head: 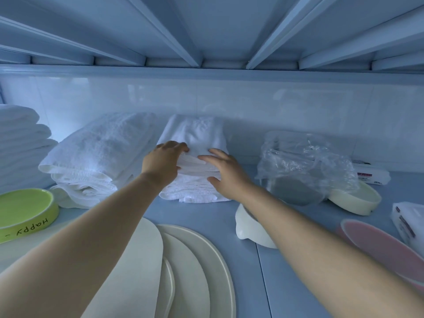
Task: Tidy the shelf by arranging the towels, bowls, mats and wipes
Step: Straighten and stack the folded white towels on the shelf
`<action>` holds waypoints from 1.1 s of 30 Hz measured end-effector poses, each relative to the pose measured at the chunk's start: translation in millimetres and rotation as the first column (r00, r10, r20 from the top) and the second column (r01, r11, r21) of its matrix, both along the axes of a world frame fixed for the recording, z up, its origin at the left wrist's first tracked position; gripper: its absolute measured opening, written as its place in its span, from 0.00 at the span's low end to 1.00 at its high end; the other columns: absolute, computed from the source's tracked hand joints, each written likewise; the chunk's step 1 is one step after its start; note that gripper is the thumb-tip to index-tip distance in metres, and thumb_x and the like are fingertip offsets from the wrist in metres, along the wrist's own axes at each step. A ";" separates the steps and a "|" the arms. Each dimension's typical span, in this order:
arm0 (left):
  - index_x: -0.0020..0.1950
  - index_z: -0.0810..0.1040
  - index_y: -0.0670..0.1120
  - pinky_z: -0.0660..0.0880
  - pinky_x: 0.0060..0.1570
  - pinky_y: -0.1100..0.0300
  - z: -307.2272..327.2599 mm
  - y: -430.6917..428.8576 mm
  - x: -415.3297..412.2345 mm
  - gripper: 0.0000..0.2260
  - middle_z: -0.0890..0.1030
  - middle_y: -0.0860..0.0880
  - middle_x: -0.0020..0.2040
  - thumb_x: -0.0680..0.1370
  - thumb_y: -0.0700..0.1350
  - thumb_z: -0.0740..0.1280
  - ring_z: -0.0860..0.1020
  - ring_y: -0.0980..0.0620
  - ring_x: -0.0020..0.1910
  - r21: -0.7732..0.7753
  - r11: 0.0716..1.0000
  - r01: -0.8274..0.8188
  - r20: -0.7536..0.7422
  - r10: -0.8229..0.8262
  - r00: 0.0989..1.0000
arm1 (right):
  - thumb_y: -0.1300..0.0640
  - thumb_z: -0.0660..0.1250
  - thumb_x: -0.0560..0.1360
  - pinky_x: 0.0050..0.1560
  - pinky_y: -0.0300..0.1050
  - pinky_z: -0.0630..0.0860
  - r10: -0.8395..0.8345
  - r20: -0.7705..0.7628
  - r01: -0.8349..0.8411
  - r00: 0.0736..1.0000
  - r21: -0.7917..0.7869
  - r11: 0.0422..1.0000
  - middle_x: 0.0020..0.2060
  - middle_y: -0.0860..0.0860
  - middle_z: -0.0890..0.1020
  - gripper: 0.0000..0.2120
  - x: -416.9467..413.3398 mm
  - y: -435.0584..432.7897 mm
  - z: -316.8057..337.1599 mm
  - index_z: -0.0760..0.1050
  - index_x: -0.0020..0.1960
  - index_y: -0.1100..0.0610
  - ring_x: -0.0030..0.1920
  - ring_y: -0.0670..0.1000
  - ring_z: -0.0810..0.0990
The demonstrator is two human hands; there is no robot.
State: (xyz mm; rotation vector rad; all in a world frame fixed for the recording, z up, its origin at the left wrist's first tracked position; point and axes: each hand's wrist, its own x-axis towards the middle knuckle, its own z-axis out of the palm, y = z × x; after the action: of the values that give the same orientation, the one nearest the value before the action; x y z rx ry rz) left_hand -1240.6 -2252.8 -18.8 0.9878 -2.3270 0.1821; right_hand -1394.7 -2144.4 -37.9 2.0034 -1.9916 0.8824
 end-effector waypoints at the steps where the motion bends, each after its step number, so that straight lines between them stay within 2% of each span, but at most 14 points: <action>1: 0.65 0.70 0.54 0.72 0.52 0.51 -1.9 2.2 0.1 0.24 0.70 0.53 0.67 0.72 0.38 0.69 0.69 0.46 0.63 -0.008 1.000 0.002 0.014 -0.002 1.000 | 0.61 0.67 0.74 0.69 0.44 0.60 0.004 0.005 -0.004 1.000 0.013 1.000 0.73 0.50 0.61 0.26 -2.4 1.8 2.6 0.67 0.69 0.48 0.71 0.55 0.62; 5: 0.73 0.59 0.52 0.64 0.65 0.45 -17.3 19.0 2.4 0.31 0.56 0.48 0.74 0.73 0.48 0.68 0.56 0.45 0.73 -0.004 0.999 -0.035 0.111 0.036 0.993 | 0.59 0.68 0.73 0.69 0.45 0.61 0.011 -0.008 -0.010 1.000 0.086 0.996 0.74 0.50 0.58 0.29 -6.5 8.4 4.6 0.64 0.71 0.47 0.72 0.53 0.60; 8: 0.75 0.53 0.53 0.61 0.68 0.46 -25.4 36.1 9.1 0.34 0.51 0.47 0.76 0.74 0.53 0.66 0.51 0.44 0.74 0.041 0.999 -0.031 0.093 0.027 0.995 | 0.57 0.68 0.73 0.69 0.45 0.62 0.021 -0.003 -0.021 1.000 0.089 0.996 0.75 0.49 0.55 0.29 -2.9 14.6 1.6 0.63 0.72 0.48 0.74 0.51 0.58; 13: 0.73 0.59 0.51 0.66 0.62 0.47 -32.4 53.3 18.3 0.29 0.56 0.48 0.75 0.74 0.53 0.65 0.62 0.44 0.70 0.009 1.000 0.003 0.010 -0.003 1.000 | 0.57 0.67 0.73 0.66 0.43 0.66 0.037 0.021 -0.038 0.999 0.060 0.997 0.75 0.49 0.56 0.27 1.4 28.8 1.2 0.65 0.71 0.49 0.72 0.50 0.61; 15: 0.72 0.62 0.50 0.67 0.61 0.48 -39.6 58.3 18.3 0.27 0.60 0.48 0.74 0.74 0.52 0.65 0.64 0.45 0.69 -0.011 1.000 0.020 -0.020 -0.020 1.000 | 0.57 0.67 0.74 0.67 0.42 0.64 0.038 0.036 -0.040 0.999 0.060 0.997 0.75 0.49 0.57 0.27 2.7 36.1 0.7 0.64 0.71 0.50 0.72 0.50 0.62; 19: 0.69 0.67 0.48 0.70 0.57 0.51 -65.1 68.0 18.0 0.24 0.67 0.48 0.70 0.74 0.51 0.65 0.69 0.45 0.65 -0.053 0.993 0.104 -0.006 -0.105 0.995 | 0.58 0.68 0.73 0.67 0.41 0.63 0.042 0.025 -0.044 0.999 0.058 0.997 0.71 0.49 0.65 0.27 7.5 54.4 -5.0 0.65 0.70 0.52 0.70 0.49 0.65; 22: 0.69 0.67 0.49 0.70 0.57 0.51 -78.3 73.1 14.6 0.23 0.68 0.50 0.70 0.75 0.53 0.62 0.69 0.47 0.66 -0.020 0.988 0.156 0.056 -0.155 0.986 | 0.56 0.67 0.73 0.66 0.43 0.66 0.028 0.014 -0.028 1.000 0.060 0.998 0.69 0.47 0.69 0.25 7.9 68.7 -10.8 0.67 0.70 0.52 0.68 0.48 0.68; 26: 0.70 0.66 0.50 0.71 0.53 0.53 -70.7 78.2 10.6 0.23 0.67 0.52 0.69 0.76 0.53 0.62 0.69 0.49 0.65 0.005 0.978 0.207 0.041 -0.207 0.978 | 0.55 0.67 0.74 0.60 0.37 0.66 -0.061 0.012 0.060 0.998 0.087 0.994 0.66 0.46 0.71 0.24 8.2 89.0 -15.4 0.67 0.69 0.51 0.64 0.47 0.70; 30: 0.69 0.65 0.51 0.70 0.49 0.56 -65.2 86.2 11.8 0.21 0.67 0.54 0.68 0.77 0.53 0.61 0.69 0.51 0.64 0.059 0.968 0.243 0.052 -0.246 0.968 | 0.55 0.67 0.73 0.56 0.38 0.67 -0.116 0.008 0.113 0.993 0.163 0.980 0.65 0.45 0.71 0.23 17.8 101.8 -22.6 0.68 0.68 0.50 0.57 0.47 0.72; 33: 0.68 0.65 0.53 0.67 0.45 0.59 -59.2 88.6 17.6 0.21 0.67 0.55 0.67 0.76 0.54 0.61 0.69 0.53 0.63 0.122 0.961 0.247 0.086 -0.258 0.962 | 0.54 0.67 0.74 0.61 0.40 0.67 -0.116 -0.002 0.115 0.993 0.174 0.978 0.66 0.44 0.70 0.23 34.6 105.4 -24.4 0.69 0.67 0.50 0.63 0.47 0.71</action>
State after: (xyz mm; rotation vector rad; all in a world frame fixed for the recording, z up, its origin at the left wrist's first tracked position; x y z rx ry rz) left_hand -1223.0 -2164.2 -78.0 0.7369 -2.5532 0.0005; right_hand -1360.2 -2039.1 -62.3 1.9479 -2.2337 0.7152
